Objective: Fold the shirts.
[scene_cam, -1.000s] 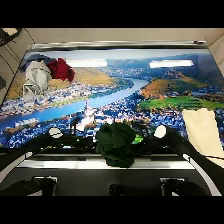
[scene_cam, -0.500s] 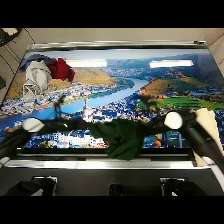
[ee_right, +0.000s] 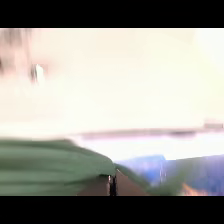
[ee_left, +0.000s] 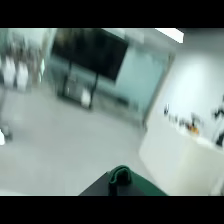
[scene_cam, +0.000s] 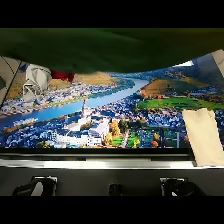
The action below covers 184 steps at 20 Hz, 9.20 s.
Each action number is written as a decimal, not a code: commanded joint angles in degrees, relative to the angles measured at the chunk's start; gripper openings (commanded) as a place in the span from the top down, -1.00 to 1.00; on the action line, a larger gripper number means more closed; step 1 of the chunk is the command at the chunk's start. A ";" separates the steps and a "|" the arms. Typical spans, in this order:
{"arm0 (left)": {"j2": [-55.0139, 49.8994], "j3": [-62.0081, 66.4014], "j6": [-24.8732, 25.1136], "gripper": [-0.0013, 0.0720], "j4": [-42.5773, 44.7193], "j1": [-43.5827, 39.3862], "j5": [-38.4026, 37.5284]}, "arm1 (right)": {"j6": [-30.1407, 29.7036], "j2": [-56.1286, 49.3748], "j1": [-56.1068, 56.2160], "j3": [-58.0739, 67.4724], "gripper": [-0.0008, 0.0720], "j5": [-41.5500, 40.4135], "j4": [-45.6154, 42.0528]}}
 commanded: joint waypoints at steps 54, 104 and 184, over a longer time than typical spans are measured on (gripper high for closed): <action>-41.51 -22.10 9.70 -0.99 1.20 -2.21 -18.16 | -18.75 -33.48 -37.40 -30.38 -0.56 21.66 46.10; -67.36 -6.51 12.26 -0.48 14.32 -8.04 -24.52 | -22.16 -45.22 -37.35 -34.97 -0.57 11.30 49.42; -48.41 -18.38 8.85 -0.92 3.32 -1.90 -34.95 | -14.36 -38.27 -43.12 -19.10 -0.59 14.23 39.43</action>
